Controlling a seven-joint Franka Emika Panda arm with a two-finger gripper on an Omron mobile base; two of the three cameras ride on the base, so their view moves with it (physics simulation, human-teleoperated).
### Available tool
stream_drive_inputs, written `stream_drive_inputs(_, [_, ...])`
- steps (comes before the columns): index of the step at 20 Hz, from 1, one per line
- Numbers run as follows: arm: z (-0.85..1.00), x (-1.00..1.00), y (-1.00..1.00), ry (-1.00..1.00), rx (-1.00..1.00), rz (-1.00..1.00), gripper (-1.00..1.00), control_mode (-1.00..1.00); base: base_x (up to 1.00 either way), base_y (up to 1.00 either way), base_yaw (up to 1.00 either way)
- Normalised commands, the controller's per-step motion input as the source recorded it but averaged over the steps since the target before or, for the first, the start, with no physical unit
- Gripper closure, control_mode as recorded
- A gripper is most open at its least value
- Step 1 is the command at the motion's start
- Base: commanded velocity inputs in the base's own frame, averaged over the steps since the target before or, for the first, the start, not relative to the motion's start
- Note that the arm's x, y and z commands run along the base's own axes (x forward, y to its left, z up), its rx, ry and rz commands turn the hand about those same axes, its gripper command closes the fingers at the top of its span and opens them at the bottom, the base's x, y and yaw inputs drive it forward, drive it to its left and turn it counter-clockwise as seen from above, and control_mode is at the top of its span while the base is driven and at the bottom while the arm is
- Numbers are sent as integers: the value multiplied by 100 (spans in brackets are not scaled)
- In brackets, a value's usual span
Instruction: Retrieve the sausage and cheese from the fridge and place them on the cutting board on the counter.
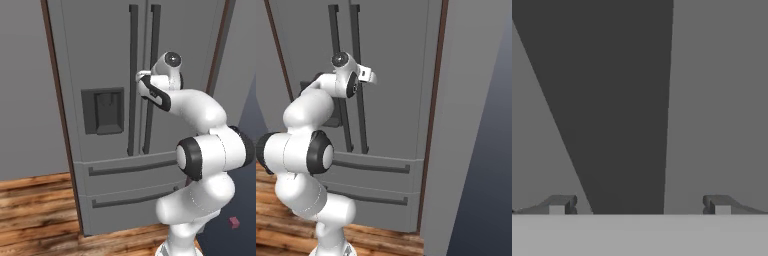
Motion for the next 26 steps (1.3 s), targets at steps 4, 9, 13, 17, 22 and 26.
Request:
stream_drive_inputs(4, [-13, 42, 0, 0, 1, 0, -100, -100, 0, 0, 0])
stream_drive_inputs(9, [-5, 24, 0, -2, 1, 0, 100, -100, 0, 0, 0])
stream_drive_inputs(13, [-3, 2, 0, -7, 4, -1, 100, -100, 0, 0, 0])
stream_drive_inputs(17, [2, 29, 0, -3, 7, -1, 100, -100, 0, 0, 0])
stream_drive_inputs(22, [27, -38, -29, 0, 9, 0, 100, -100, 0, 0, 0])
stream_drive_inputs(26, [35, -95, -82, 0, 7, 0, 100, -100, 0, 0, 0])
